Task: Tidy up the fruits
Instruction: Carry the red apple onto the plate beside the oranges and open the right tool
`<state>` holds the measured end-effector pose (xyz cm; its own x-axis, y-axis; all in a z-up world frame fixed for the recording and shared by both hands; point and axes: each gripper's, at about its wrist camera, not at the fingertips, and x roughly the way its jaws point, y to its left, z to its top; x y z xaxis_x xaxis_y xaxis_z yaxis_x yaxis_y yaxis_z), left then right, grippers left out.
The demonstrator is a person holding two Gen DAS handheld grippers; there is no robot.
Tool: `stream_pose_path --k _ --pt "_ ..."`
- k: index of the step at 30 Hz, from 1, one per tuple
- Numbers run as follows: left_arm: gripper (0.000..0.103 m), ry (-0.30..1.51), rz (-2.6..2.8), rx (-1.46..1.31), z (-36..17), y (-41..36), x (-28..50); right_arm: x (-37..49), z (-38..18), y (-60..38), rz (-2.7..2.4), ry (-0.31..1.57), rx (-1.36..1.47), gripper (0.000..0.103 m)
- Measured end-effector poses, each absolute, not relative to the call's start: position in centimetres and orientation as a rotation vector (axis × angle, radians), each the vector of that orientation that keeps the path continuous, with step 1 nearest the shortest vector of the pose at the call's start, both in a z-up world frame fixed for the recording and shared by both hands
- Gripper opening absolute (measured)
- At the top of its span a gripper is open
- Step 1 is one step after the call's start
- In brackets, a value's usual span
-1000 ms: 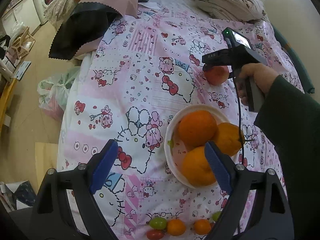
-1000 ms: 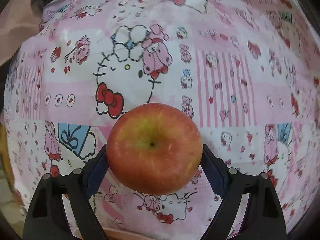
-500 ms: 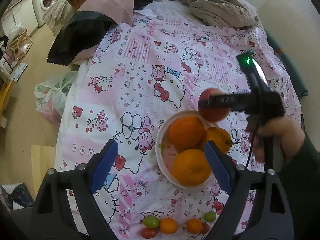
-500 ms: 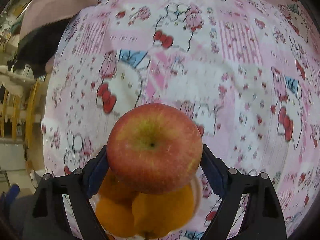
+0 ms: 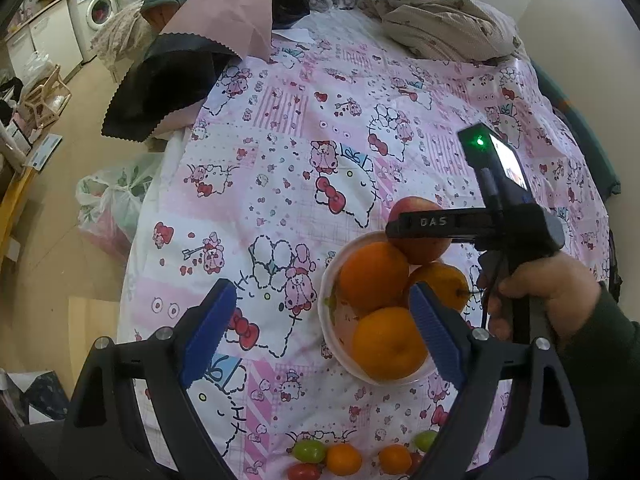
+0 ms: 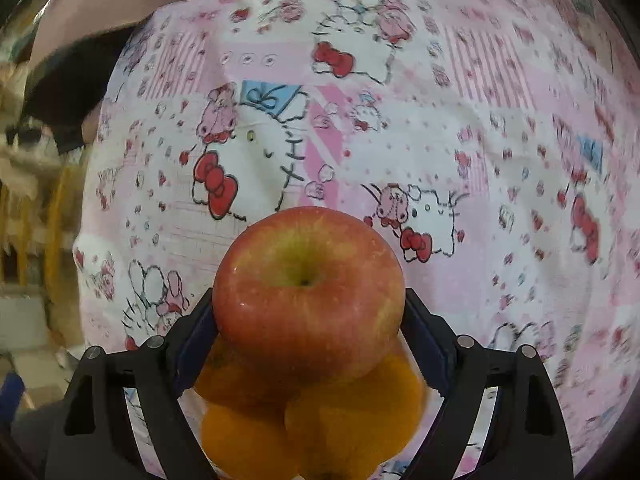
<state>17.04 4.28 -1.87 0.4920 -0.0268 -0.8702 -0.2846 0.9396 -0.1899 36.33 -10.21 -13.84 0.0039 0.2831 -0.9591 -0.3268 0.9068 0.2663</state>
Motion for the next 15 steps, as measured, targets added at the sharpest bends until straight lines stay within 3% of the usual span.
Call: stream_pose_path --k 9,12,15 --pt "0.086 1.043 0.169 -0.34 -1.6 4.7 17.0 35.8 -14.0 -9.9 0.492 1.491 -0.074 0.09" --pt "0.086 1.038 0.171 -0.332 -1.6 4.7 17.0 35.9 -13.4 -10.1 0.501 1.478 -0.063 0.1" --pt "0.086 1.042 0.175 -0.339 -1.7 4.9 17.1 35.9 -12.3 -10.4 0.517 1.456 -0.03 0.1"
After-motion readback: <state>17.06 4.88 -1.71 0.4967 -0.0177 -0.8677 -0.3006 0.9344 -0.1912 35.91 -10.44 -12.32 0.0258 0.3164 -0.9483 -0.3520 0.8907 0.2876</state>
